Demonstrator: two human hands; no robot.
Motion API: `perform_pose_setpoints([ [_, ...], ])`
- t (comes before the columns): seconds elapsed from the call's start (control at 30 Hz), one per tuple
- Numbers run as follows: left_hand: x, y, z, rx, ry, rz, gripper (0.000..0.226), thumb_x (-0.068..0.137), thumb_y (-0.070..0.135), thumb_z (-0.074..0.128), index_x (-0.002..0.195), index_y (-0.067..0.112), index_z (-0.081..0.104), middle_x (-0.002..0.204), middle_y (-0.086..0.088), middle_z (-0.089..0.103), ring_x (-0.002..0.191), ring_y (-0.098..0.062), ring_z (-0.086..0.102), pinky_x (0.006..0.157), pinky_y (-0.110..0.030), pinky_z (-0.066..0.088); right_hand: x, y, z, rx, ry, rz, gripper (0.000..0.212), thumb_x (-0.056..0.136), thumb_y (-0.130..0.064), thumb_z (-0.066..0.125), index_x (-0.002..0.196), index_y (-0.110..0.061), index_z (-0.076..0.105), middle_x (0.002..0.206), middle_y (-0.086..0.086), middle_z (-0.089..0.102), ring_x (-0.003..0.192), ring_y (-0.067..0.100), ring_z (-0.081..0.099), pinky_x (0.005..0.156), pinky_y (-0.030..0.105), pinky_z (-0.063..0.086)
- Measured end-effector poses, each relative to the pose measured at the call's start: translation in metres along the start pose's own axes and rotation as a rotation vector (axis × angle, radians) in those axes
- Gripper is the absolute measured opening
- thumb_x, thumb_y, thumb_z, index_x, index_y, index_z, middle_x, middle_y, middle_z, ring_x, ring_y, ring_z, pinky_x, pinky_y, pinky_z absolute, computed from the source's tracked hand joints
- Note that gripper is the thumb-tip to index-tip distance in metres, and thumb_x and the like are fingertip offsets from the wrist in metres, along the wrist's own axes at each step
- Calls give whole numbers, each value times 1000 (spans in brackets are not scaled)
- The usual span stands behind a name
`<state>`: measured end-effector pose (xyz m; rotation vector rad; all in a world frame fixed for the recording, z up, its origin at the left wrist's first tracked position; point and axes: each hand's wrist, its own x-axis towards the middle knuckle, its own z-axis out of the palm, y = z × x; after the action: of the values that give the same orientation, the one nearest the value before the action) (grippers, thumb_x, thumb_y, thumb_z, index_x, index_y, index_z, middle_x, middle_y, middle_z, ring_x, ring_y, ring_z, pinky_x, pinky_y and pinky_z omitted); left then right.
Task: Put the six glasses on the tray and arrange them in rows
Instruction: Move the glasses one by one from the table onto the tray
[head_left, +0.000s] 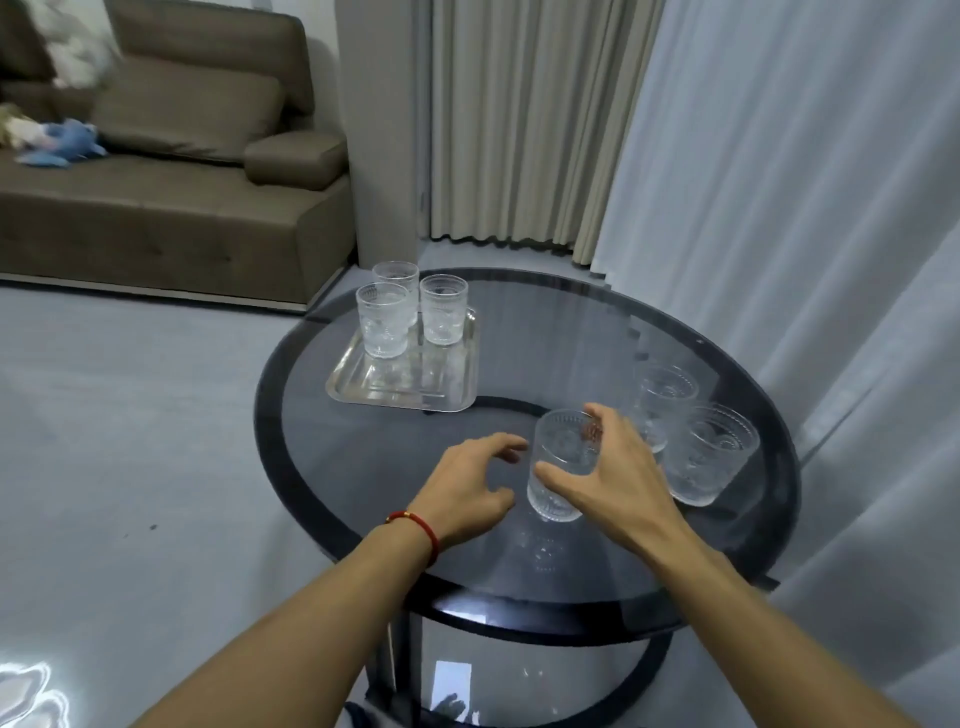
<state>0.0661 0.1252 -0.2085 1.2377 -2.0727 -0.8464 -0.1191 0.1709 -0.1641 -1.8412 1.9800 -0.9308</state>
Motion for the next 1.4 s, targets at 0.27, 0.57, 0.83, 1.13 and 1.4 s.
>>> perform_pose_setpoints([
  [0.27, 8, -63, -34, 569, 200, -263, 69, 94, 47, 41, 157, 26, 20, 169, -2, 8, 155, -23, -1, 123, -54, 8, 73, -65, 28, 114, 88, -56, 94, 71, -45, 84, 148, -12, 43, 143, 6, 55, 127, 20, 54, 100, 24, 40],
  [0.57, 12, -75, -28, 602, 221, -259, 71, 94, 53, 25, 158, 26, 11, 169, -3, 6, 155, -25, -5, 122, -61, 0, 192, -113, 99, 236, 24, 28, 101, 69, -41, 87, 149, -14, 33, 147, 10, 48, 134, 27, 47, 98, 31, 40],
  [0.83, 14, -76, -24, 624, 218, -256, 72, 93, 51, 26, 158, 25, 11, 169, -3, 5, 155, -26, -6, 121, -63, 2, 208, -111, 144, 168, 24, 60, 94, 72, -35, 88, 143, -9, 32, 139, 16, 51, 127, 33, 50, 105, 45, 44],
  [1.13, 14, -73, -25, 606, 233, -256, 70, 93, 51, 31, 157, 26, 16, 168, -3, 10, 155, -26, 1, 121, -63, 6, 157, -82, 102, 58, 42, -148, 70, 86, -24, 69, 145, -9, 33, 140, 16, 44, 128, 30, 46, 101, 29, 35],
  [1.4, 10, -35, -22, 787, 243, -82, 58, 92, 40, 43, 149, 35, 38, 167, -7, 18, 155, -29, 1, 118, -63, 11, 53, -10, 10, -300, 176, -403, 24, 82, -7, 65, 106, -11, 66, 96, 3, 70, 91, 26, 64, 81, 43, 53],
])
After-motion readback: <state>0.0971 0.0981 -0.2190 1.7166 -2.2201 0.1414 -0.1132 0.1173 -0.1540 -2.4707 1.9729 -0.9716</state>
